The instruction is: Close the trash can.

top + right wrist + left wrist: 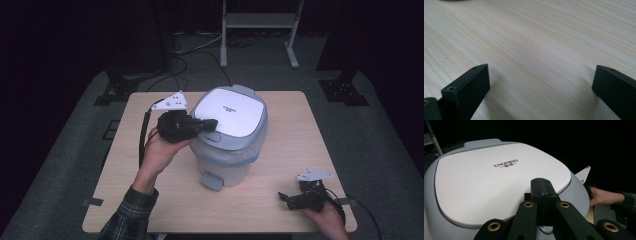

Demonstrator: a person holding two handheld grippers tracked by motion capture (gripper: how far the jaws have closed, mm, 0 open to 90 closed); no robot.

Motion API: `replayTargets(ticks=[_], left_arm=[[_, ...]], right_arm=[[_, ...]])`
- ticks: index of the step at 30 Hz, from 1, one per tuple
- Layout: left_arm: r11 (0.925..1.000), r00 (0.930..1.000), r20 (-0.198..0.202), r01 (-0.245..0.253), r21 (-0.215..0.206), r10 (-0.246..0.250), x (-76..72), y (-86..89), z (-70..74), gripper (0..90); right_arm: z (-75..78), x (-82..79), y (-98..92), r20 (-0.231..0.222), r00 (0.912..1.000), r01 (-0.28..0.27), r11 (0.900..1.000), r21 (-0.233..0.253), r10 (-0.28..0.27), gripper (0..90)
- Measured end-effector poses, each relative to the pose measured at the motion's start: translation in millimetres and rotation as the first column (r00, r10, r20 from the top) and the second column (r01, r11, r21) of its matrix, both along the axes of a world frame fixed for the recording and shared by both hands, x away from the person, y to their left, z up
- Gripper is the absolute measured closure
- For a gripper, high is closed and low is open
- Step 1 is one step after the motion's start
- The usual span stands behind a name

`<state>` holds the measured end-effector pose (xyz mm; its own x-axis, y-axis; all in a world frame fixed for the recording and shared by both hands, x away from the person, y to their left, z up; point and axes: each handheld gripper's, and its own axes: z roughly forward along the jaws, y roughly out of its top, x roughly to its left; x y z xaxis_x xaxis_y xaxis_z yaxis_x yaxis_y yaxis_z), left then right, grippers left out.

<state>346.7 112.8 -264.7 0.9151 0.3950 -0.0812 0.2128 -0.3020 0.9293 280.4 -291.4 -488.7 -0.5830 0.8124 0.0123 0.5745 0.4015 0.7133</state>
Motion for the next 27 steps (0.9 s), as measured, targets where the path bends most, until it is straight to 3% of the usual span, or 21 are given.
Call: replayTargets(ticks=[4, 6, 11, 19, 27], left_arm=[[1.0000, 1.0000, -0.006, -0.002, 0.004, 0.002, 0.7, -1.1, -3.2, 90.0], [0.9995, 0.9994, -0.032, 0.013, -0.029, -0.014, 3.2, 1.4, -6.2, 90.0], [0.9998, 0.9998, -0.014, 0.012, -0.014, -0.013, 1.2, 1.2, -4.4, 90.0], [0.9997, 0.9999, 0.015, 0.002, -0.024, -0.001, -3.0, 4.4, 0.1, 75.4], [0.9993, 0.9992, 0.032, -0.023, -0.031, 0.024, -11.6, 18.1, 4.4, 53.4]], right_arm=[[0.0, 0.0, 0.1, 0.000, 1.0000, 0.000, 1.000, 0.000, 0.000, 0.3], [0.1, 0.0, 0.2, 0.000, 1.0000, 0.001, 1.000, 0.000, -0.001, 0.4], [0.1, 0.0, 0.4, 0.000, 1.0000, 0.000, 1.000, -0.001, 0.000, 0.4], [0.1, 0.0, 0.4, 0.000, 1.0000, 0.000, 1.000, -0.001, 0.000, 0.4], [0.1, 0.0, 0.4, 0.000, 1.0000, 0.000, 1.000, 0.000, 0.000, 0.4]])
